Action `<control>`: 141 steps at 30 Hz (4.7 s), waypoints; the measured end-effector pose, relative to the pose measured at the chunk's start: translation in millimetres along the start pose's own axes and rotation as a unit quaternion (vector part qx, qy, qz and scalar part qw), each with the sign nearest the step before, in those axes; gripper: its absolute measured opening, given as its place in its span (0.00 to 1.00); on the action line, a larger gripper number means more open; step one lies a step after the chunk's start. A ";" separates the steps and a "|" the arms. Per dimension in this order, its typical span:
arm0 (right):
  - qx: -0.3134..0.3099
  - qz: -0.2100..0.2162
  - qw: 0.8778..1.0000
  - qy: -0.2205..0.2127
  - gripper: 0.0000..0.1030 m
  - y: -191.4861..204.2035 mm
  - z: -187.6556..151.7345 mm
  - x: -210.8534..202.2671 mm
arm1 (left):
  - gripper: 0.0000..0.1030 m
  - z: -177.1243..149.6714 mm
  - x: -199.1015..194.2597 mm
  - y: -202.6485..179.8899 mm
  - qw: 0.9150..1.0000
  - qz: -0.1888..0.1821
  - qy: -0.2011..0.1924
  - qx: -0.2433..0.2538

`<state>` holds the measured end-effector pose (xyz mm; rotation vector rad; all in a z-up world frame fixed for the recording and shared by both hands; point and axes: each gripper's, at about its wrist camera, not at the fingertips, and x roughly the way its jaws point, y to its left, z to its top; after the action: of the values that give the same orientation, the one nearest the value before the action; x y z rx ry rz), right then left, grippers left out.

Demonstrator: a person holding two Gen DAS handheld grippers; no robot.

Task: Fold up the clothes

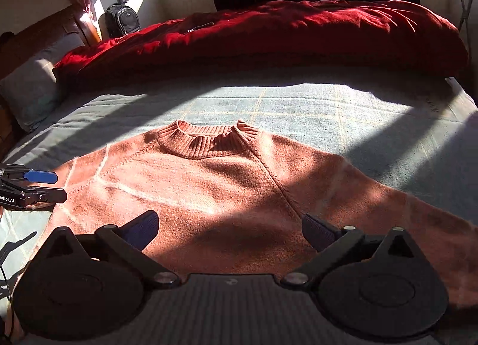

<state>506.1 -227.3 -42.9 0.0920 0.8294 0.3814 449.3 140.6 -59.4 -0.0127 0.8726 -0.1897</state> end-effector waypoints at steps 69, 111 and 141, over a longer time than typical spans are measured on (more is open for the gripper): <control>0.033 -0.122 0.992 -0.028 1.00 -92.0 4.9 90.7 | 0.99 78.3 137.4 -35.0 0.993 -0.100 -0.045 0.039; 0.137 -0.042 0.988 -0.055 1.00 -113.5 -56.3 -29.2 | 0.98 126.2 138.8 -151.2 0.985 -0.169 0.011 0.015; -0.030 -0.035 0.999 -0.028 1.00 69.4 -169.1 -81.9 | 0.99 -148.0 -77.6 -110.9 0.985 0.033 0.008 0.168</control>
<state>311.4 -204.4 -84.0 0.0176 0.7634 0.3368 270.1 54.5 -85.9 0.3326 0.8465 -0.2734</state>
